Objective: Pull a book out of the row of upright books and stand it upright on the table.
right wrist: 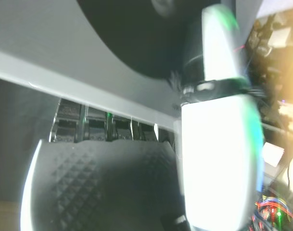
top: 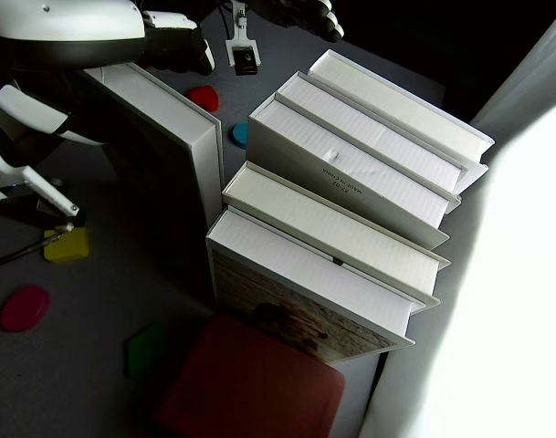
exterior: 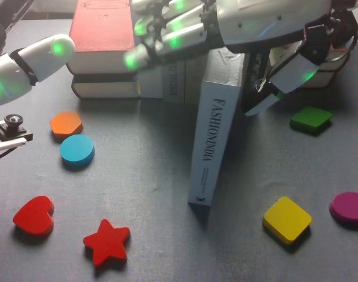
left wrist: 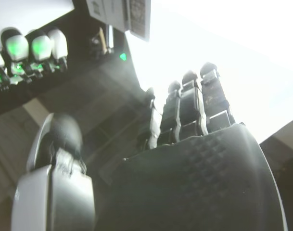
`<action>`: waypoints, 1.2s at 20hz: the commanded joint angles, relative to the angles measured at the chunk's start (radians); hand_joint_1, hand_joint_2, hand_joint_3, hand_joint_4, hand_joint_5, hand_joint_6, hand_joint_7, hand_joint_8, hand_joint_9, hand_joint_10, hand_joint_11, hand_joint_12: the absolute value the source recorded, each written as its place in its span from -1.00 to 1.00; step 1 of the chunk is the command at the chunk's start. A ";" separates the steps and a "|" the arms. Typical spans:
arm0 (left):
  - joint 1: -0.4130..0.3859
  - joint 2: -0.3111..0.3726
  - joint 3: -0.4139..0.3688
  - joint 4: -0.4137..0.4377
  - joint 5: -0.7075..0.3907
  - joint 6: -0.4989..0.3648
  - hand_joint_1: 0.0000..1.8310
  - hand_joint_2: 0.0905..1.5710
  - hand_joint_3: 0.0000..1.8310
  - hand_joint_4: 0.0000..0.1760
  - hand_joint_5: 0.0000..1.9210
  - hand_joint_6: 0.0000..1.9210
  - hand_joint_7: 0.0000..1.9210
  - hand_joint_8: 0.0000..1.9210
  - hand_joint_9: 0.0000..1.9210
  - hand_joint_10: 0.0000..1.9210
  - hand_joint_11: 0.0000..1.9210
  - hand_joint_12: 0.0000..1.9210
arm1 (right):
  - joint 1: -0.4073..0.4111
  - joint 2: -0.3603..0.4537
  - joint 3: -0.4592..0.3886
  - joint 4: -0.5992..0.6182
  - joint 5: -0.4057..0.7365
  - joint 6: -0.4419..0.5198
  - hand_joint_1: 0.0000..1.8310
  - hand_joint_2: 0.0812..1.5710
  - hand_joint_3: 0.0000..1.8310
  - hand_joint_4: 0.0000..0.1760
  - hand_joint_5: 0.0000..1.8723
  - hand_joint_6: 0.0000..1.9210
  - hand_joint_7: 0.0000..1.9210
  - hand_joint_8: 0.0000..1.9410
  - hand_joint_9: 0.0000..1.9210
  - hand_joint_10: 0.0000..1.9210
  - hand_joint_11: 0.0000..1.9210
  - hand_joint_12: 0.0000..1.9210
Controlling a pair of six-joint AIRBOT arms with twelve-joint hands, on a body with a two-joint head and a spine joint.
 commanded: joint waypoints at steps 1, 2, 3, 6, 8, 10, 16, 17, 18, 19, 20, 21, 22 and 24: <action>-0.008 -0.004 0.006 -0.024 -0.124 -0.010 -0.62 0.65 -0.99 -0.60 -1.00 -1.00 -1.00 -1.00 -1.00 -1.00 -1.00 -0.99 | 0.019 0.001 -0.005 0.072 -0.010 -0.008 0.17 -0.03 -1.00 -0.73 -1.00 -1.00 -0.79 -1.00 -0.84 -0.99 -1.00 -0.81; -0.008 -0.004 0.006 -0.024 -0.125 -0.010 -0.63 0.66 -0.99 -0.29 -1.00 -1.00 -1.00 -1.00 -1.00 -1.00 -1.00 -0.99 | 0.020 0.007 -0.006 0.077 -0.011 -0.009 0.18 -0.05 -1.00 -0.48 -1.00 -1.00 -0.88 -1.00 -0.94 -1.00 -1.00 -0.88; -0.008 -0.004 0.006 -0.025 -0.125 -0.010 -0.61 0.65 -1.00 -0.30 -1.00 -1.00 -1.00 -1.00 -1.00 -1.00 -1.00 -1.00 | 0.021 0.011 -0.008 0.080 -0.011 -0.010 0.17 -0.04 -1.00 -0.36 -1.00 -1.00 -0.90 -1.00 -0.99 -1.00 -1.00 -0.98; -0.008 -0.004 0.005 -0.026 -0.128 -0.010 -0.62 0.64 -1.00 -0.07 -0.99 -1.00 -1.00 -1.00 -1.00 -1.00 -1.00 -1.00 | 0.032 0.039 -0.024 0.091 -0.018 -0.024 0.16 -0.07 -1.00 0.19 -1.00 -1.00 -0.91 -0.98 -0.94 -0.99 -0.99 -0.68; -0.008 -0.004 0.004 -0.026 -0.129 -0.011 -0.61 0.63 -1.00 -0.02 -0.95 -0.98 -1.00 -1.00 -1.00 -1.00 -1.00 -1.00 | 0.044 0.076 -0.045 0.107 -0.028 -0.041 0.09 -0.10 -1.00 -0.37 -1.00 -1.00 -1.00 -1.00 -1.00 -1.00 -1.00 -0.89; -0.008 -0.004 0.004 -0.027 -0.130 -0.011 -0.59 0.63 -1.00 -0.12 -0.93 -0.99 -1.00 -1.00 -1.00 -1.00 -1.00 -1.00 | 0.051 0.119 -0.067 0.141 -0.040 -0.073 0.17 -0.08 -1.00 0.06 -1.00 -1.00 -1.00 -1.00 -1.00 -1.00 -1.00 -0.89; -0.003 -0.001 -0.001 -0.035 -0.141 -0.011 -0.60 0.64 -1.00 -0.14 -0.94 -1.00 -1.00 -1.00 -1.00 -1.00 -1.00 -1.00 | 0.034 0.245 -0.106 0.357 -0.078 -0.203 -0.01 -0.02 -0.97 0.03 -1.00 -1.00 -1.00 -1.00 -1.00 -1.00 -1.00 -1.00; -0.001 -0.001 -0.002 -0.037 -0.145 -0.011 -0.59 0.63 -1.00 -0.16 -0.95 -1.00 -1.00 -1.00 -1.00 -1.00 -1.00 -1.00 | 0.018 0.268 -0.110 0.417 -0.091 -0.244 -0.06 -0.04 -0.98 -0.54 -1.00 -1.00 -1.00 -1.00 -1.00 -1.00 -1.00 -1.00; 0.000 -0.001 -0.003 -0.039 -0.147 -0.011 -0.61 0.63 -1.00 -0.13 -0.96 -1.00 -1.00 -1.00 -1.00 -1.00 -1.00 -1.00 | -0.005 0.290 -0.116 0.500 -0.101 -0.308 -0.02 0.05 -0.95 -0.69 -1.00 -1.00 -1.00 -1.00 -1.00 -1.00 -1.00 -1.00; 0.001 0.001 -0.004 -0.039 -0.150 -0.011 -0.62 0.63 -1.00 -0.08 -0.96 -1.00 -1.00 -1.00 -1.00 -1.00 -1.00 -1.00 | -0.044 0.318 -0.121 0.622 -0.103 -0.395 -0.06 0.09 -0.94 -0.82 -1.00 -1.00 -1.00 -1.00 -1.00 -1.00 -1.00 -1.00; 0.001 0.002 -0.005 -0.040 -0.151 -0.011 -0.62 0.63 -1.00 0.00 -0.97 -1.00 -1.00 -1.00 -1.00 -1.00 -1.00 -1.00 | -0.060 0.329 -0.124 0.680 -0.103 -0.437 -0.06 0.25 -0.93 -1.00 -1.00 -1.00 -1.00 -1.00 -1.00 -1.00 -1.00 -1.00; 0.002 0.004 -0.006 -0.041 -0.155 -0.011 -0.62 0.63 -1.00 0.00 -0.97 -1.00 -1.00 -1.00 -1.00 -1.00 -1.00 -1.00 | -0.085 0.343 -0.128 0.771 -0.098 -0.504 -0.06 0.25 -0.93 -1.00 -1.00 -1.00 -1.00 -1.00 -1.00 -1.00 -1.00 -1.00; 0.004 0.007 -0.008 -0.041 -0.156 -0.011 -0.64 0.63 -1.00 -0.01 -0.97 -1.00 -1.00 -1.00 -1.00 -1.00 -1.00 -1.00 | -0.123 0.357 -0.130 0.883 -0.087 -0.580 -0.08 0.34 -0.92 -1.00 -1.00 -1.00 -1.00 -1.00 -1.00 -1.00 -1.00 -1.00; 0.005 0.010 -0.009 -0.041 -0.155 -0.011 -0.62 0.63 -1.00 -0.08 -0.97 -1.00 -1.00 -1.00 -1.00 -1.00 -1.00 -1.00 | -0.199 0.375 -0.125 1.059 -0.053 -0.678 -0.22 0.44 -0.94 -1.00 -1.00 -1.00 -1.00 -1.00 -1.00 -1.00 -1.00 -1.00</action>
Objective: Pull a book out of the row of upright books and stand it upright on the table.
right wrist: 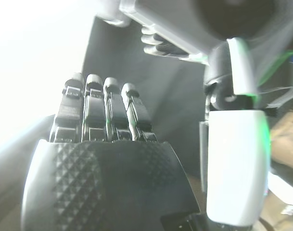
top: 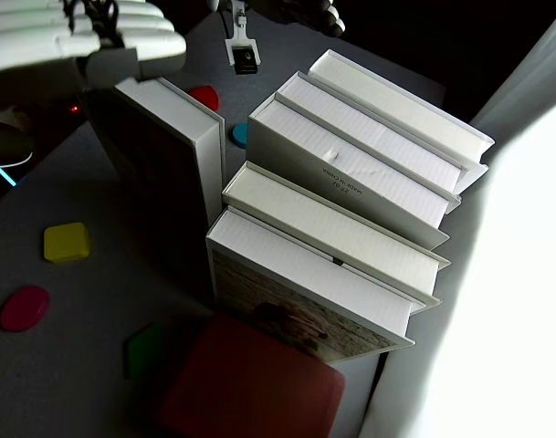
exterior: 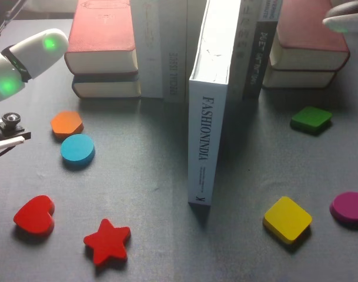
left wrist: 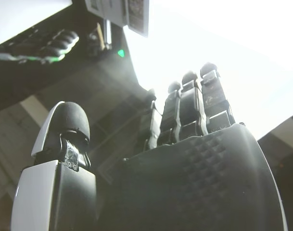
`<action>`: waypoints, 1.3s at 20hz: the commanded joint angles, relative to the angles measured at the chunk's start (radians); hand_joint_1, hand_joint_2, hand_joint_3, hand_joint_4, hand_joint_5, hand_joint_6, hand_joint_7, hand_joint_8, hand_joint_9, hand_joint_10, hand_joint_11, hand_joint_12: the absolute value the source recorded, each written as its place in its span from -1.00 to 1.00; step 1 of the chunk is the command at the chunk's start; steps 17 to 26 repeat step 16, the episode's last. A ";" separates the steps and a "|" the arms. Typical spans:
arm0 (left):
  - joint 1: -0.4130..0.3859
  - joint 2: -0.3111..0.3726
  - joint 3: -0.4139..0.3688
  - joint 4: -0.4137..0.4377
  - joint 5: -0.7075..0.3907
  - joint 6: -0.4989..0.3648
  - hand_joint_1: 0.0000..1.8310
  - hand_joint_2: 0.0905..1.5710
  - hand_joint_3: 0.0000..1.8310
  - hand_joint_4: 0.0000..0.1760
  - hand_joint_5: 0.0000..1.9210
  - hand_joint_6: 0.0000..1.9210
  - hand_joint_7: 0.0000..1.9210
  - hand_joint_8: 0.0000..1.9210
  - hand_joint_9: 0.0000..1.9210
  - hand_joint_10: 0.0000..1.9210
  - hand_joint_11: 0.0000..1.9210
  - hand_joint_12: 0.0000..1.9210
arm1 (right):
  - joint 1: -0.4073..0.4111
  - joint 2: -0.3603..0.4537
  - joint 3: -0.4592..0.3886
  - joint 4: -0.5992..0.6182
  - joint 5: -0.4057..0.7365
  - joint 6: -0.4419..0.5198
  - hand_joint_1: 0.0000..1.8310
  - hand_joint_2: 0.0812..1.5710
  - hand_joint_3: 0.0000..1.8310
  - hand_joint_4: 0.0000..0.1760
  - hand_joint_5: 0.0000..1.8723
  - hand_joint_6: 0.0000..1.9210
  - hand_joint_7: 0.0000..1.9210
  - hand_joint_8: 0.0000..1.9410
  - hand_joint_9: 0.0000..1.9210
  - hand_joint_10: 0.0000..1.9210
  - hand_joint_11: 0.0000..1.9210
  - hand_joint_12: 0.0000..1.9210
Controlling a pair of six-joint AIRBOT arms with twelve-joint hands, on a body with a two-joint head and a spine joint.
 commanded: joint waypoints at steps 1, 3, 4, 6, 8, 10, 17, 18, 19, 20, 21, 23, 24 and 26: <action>-0.005 0.005 -0.002 -0.021 -0.123 -0.008 -0.62 0.63 -1.00 -0.08 -0.97 -1.00 -1.00 -1.00 -1.00 -1.00 -1.00 -1.00 | -0.013 0.006 -0.001 0.109 0.100 -0.035 -0.22 0.44 -0.94 -1.00 -1.00 -1.00 -1.00 -1.00 -1.00 -1.00 -1.00 -1.00; -0.004 0.006 -0.004 -0.021 -0.129 -0.008 -0.55 0.67 -1.00 -0.40 -0.96 -1.00 -1.00 -1.00 -1.00 -1.00 -0.98 -0.98 | -0.083 0.016 -0.001 0.243 0.151 -0.096 -0.66 0.49 -0.98 -1.00 -1.00 -1.00 -1.00 -1.00 -1.00 -1.00 -1.00 -1.00; -0.001 0.007 -0.005 -0.023 -0.133 -0.008 -0.50 0.68 -1.00 -0.46 -0.98 -1.00 -1.00 -1.00 -1.00 -1.00 -0.99 -0.98 | -0.146 0.017 -0.001 0.338 0.202 -0.138 -0.74 0.50 -0.99 -1.00 -1.00 -1.00 -1.00 -1.00 -1.00 -1.00 -1.00 -1.00; 0.002 0.008 -0.006 -0.026 -0.137 -0.008 -0.44 0.72 -0.99 -0.34 -1.00 -1.00 -1.00 -1.00 -1.00 -1.00 -1.00 -1.00 | -0.265 0.013 0.000 0.498 0.307 -0.192 -0.76 0.59 -0.96 -1.00 -1.00 -1.00 -1.00 -1.00 -1.00 -1.00 -1.00 -1.00; 0.003 0.007 -0.007 -0.030 -0.145 -0.008 -0.46 0.73 -0.99 0.00 -1.00 -1.00 -1.00 -1.00 -1.00 -1.00 -1.00 -1.00 | -0.398 0.003 0.000 0.637 0.432 -0.210 -0.73 0.63 -0.95 -1.00 -1.00 -1.00 -1.00 -1.00 -1.00 -1.00 -1.00 -1.00; 0.010 0.006 -0.011 -0.040 -0.157 -0.008 -0.48 0.73 -0.99 0.05 -1.00 -1.00 -1.00 -1.00 -1.00 -1.00 -1.00 -1.00 | -0.528 -0.012 -0.002 0.761 0.565 -0.210 -0.74 0.57 -0.98 -1.00 -1.00 -1.00 -1.00 -1.00 -1.00 -1.00 -1.00 -1.00; 0.019 -0.001 -0.016 -0.052 -0.182 -0.008 -0.44 0.72 -1.00 0.31 -1.00 -1.00 -1.00 -1.00 -1.00 -1.00 -1.00 -1.00 | -0.762 -0.039 -0.047 0.969 0.884 -0.210 -0.60 0.58 -0.99 -0.75 -1.00 -1.00 -1.00 -1.00 -1.00 -1.00 -1.00 -1.00; 0.019 -0.001 -0.016 -0.052 -0.182 -0.008 -0.44 0.72 -1.00 0.31 -1.00 -1.00 -1.00 -1.00 -1.00 -1.00 -1.00 -1.00 | -0.762 -0.039 -0.047 0.969 0.884 -0.210 -0.60 0.58 -0.99 -0.75 -1.00 -1.00 -1.00 -1.00 -1.00 -1.00 -1.00 -1.00; 0.019 -0.001 -0.016 -0.052 -0.182 -0.008 -0.44 0.72 -1.00 0.31 -1.00 -1.00 -1.00 -1.00 -1.00 -1.00 -1.00 -1.00 | -0.762 -0.039 -0.047 0.969 0.884 -0.210 -0.60 0.58 -0.99 -0.75 -1.00 -1.00 -1.00 -1.00 -1.00 -1.00 -1.00 -1.00; 0.019 -0.001 -0.016 -0.052 -0.182 -0.008 -0.44 0.72 -1.00 0.31 -1.00 -1.00 -1.00 -1.00 -1.00 -1.00 -1.00 -1.00 | -0.762 -0.039 -0.047 0.969 0.884 -0.210 -0.60 0.58 -0.99 -0.75 -1.00 -1.00 -1.00 -1.00 -1.00 -1.00 -1.00 -1.00; 0.019 -0.001 -0.016 -0.052 -0.182 -0.008 -0.44 0.72 -1.00 0.31 -1.00 -1.00 -1.00 -1.00 -1.00 -1.00 -1.00 -1.00 | -0.762 -0.039 -0.047 0.969 0.884 -0.210 -0.60 0.58 -0.99 -0.75 -1.00 -1.00 -1.00 -1.00 -1.00 -1.00 -1.00 -1.00; 0.019 -0.001 -0.016 -0.052 -0.182 -0.008 -0.44 0.72 -1.00 0.31 -1.00 -1.00 -1.00 -1.00 -1.00 -1.00 -1.00 -1.00 | -0.762 -0.039 -0.047 0.969 0.884 -0.210 -0.60 0.58 -0.99 -0.75 -1.00 -1.00 -1.00 -1.00 -1.00 -1.00 -1.00 -1.00; 0.019 -0.001 -0.016 -0.052 -0.182 -0.008 -0.44 0.72 -1.00 0.31 -1.00 -1.00 -1.00 -1.00 -1.00 -1.00 -1.00 -1.00 | -0.762 -0.039 -0.047 0.969 0.884 -0.210 -0.60 0.58 -0.99 -0.75 -1.00 -1.00 -1.00 -1.00 -1.00 -1.00 -1.00 -1.00; 0.019 -0.001 -0.016 -0.052 -0.182 -0.008 -0.44 0.72 -1.00 0.31 -1.00 -1.00 -1.00 -1.00 -1.00 -1.00 -1.00 -1.00 | -0.762 -0.039 -0.047 0.969 0.884 -0.210 -0.60 0.58 -0.99 -0.75 -1.00 -1.00 -1.00 -1.00 -1.00 -1.00 -1.00 -1.00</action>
